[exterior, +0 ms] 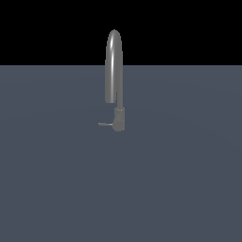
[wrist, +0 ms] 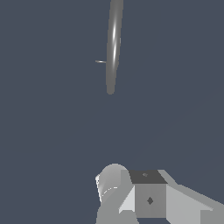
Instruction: Turn on the faucet by rotating a designated handle.
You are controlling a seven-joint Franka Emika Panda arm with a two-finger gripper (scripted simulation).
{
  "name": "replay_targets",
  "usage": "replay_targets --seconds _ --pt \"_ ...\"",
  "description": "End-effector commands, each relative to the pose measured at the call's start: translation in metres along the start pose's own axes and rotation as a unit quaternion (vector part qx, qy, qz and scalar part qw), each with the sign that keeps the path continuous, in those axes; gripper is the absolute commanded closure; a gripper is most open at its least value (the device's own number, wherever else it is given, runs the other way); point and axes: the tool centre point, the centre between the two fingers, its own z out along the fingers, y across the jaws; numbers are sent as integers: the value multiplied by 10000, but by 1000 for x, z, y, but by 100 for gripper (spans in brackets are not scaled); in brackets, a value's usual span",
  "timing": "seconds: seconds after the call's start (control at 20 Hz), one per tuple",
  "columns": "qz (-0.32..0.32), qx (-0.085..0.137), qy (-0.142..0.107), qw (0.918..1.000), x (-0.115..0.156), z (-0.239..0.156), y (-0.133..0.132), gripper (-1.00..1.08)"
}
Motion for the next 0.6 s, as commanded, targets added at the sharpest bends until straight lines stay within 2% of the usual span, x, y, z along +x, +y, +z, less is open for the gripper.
replay_targets --seconds 0.0,0.25,0.55 --pt "0 0 0 10000 0 0 0 108" --pt "-118 -119 -5 9999 4 2 -2 108" --pt "-561 -566 -22 9968 20 12 -10 108"
